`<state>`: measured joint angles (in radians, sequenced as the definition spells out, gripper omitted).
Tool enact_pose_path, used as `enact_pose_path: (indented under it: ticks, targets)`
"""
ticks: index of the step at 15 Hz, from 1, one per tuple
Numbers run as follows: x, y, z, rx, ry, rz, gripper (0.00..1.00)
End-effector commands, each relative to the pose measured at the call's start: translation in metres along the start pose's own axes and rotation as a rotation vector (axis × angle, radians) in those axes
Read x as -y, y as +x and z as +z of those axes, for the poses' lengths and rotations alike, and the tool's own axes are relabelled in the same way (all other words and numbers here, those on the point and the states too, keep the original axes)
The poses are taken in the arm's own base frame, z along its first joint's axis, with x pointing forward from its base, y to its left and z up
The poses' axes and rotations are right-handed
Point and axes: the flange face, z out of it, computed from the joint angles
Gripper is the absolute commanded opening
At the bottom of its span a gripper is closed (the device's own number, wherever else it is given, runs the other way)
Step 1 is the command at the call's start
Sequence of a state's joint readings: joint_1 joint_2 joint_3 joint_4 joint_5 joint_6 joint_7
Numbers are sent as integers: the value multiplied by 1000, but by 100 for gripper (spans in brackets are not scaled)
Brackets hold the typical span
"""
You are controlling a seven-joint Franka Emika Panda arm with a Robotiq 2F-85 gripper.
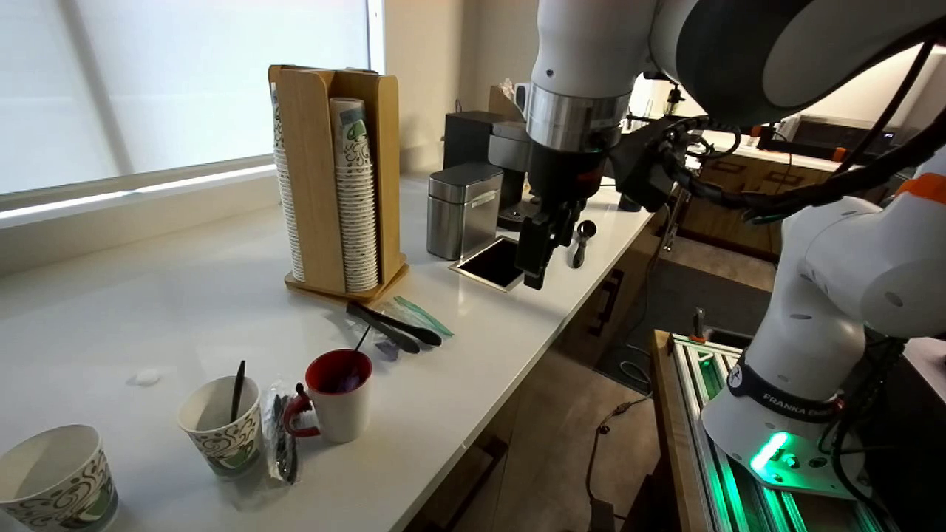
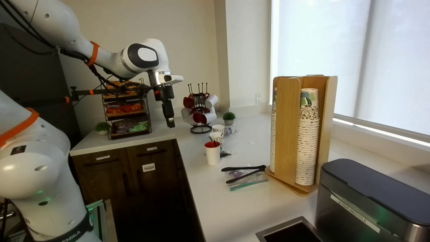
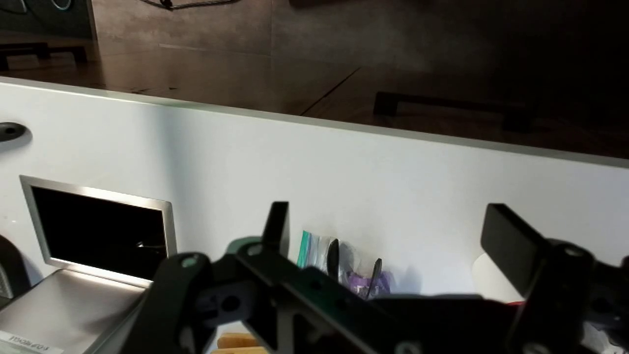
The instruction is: Remove the black knife from the mug and put it in the coffee cup on the left then pick up the fork from the counter and put it in the coffee cup.
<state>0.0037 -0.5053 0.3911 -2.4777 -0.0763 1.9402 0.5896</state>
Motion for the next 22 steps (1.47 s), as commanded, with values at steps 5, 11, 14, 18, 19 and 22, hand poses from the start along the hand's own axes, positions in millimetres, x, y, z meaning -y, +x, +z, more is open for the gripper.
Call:
enact_pose_path:
  ticks: [5,11,14,18,19,22]
  targets:
    - [0,0,0,1,0,0,100]
    - [0,0,0,1,0,0,100]
    - [-1,27,6,-3,-16,50,100]
    - [-23,79,25,83,-14,172,100]
    - [-26,92,32,111,-5,194,100]
    - [-31,130,42,196,31,273,100]
